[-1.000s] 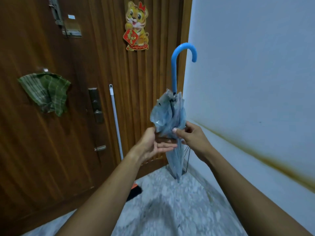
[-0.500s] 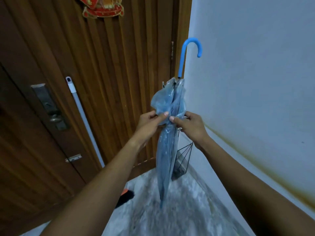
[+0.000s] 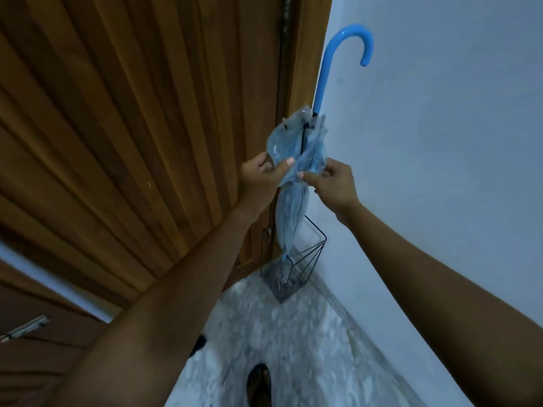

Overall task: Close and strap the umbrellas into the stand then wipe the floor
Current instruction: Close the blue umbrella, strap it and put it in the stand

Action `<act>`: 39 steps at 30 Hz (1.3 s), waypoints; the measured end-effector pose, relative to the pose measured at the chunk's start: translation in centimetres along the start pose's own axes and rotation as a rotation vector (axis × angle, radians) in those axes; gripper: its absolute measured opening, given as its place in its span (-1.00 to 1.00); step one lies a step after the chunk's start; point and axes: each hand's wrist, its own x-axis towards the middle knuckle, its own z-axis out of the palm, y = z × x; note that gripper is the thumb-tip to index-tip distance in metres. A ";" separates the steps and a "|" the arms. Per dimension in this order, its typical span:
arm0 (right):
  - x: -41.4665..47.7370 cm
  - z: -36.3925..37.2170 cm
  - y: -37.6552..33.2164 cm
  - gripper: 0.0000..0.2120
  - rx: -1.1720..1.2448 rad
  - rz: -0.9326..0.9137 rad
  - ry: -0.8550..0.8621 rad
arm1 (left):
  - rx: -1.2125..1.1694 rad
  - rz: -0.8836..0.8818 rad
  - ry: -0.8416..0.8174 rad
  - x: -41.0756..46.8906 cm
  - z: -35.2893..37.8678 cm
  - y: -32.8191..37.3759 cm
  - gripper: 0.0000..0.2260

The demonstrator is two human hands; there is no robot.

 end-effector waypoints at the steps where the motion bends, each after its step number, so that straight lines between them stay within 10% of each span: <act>1: 1.8 0.5 1.5 -0.77 -0.019 0.003 -0.007 | 0.008 -0.037 -0.014 1.5 0.3 -1.4 -0.92; 15: 14.3 0.1 1.2 -0.92 -0.046 -0.135 0.171 | -0.224 -0.063 -0.048 15.7 4.9 -2.6 -0.73; 23: 15.2 2.2 10.5 -0.89 -0.149 0.111 0.026 | -0.205 -0.289 -0.044 15.5 5.0 -13.1 -0.76; 39: 13.2 13.9 40.6 -0.56 -0.365 0.687 -0.113 | 0.872 -0.201 -0.372 13.7 4.2 -43.2 -0.66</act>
